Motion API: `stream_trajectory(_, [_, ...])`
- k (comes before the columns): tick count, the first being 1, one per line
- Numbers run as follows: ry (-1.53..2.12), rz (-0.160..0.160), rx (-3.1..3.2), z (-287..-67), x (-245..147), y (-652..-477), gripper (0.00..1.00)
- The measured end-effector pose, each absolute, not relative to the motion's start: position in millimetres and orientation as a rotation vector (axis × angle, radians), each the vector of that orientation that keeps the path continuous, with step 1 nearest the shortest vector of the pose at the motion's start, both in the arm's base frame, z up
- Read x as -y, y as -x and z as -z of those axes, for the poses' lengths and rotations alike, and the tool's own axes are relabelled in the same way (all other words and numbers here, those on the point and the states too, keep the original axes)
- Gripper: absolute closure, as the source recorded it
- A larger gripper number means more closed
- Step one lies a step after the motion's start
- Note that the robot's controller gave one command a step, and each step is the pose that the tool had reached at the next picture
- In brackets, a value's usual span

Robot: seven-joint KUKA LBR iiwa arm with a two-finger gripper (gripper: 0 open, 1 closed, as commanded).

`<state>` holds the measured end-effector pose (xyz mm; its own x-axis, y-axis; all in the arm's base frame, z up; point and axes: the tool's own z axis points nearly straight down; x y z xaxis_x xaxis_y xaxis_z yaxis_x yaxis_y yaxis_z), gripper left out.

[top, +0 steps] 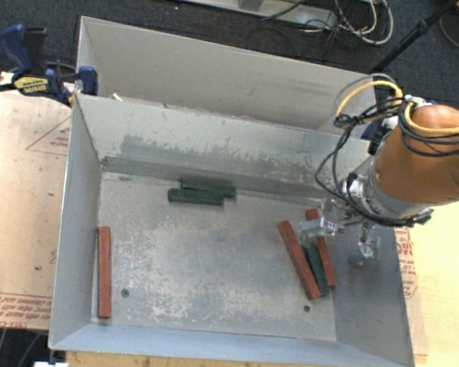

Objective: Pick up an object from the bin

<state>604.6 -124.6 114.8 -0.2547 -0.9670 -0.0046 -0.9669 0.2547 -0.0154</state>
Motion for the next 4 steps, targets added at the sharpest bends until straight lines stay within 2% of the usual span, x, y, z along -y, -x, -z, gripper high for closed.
stream_trajectory(1, [2.460, -0.001, -1.947, -70.5, 101.8, -601.7, 1.00])
stream_trajectory(2, [2.459, -0.001, -1.947, -70.5, 101.8, -601.7, 1.00])
stream_trajectory(3, [2.451, 0.002, -1.962, -71.1, 71.5, -596.9, 1.00])
stream_trajectory(4, [2.530, -0.004, -1.860, -161.1, 49.4, -533.7, 1.00])
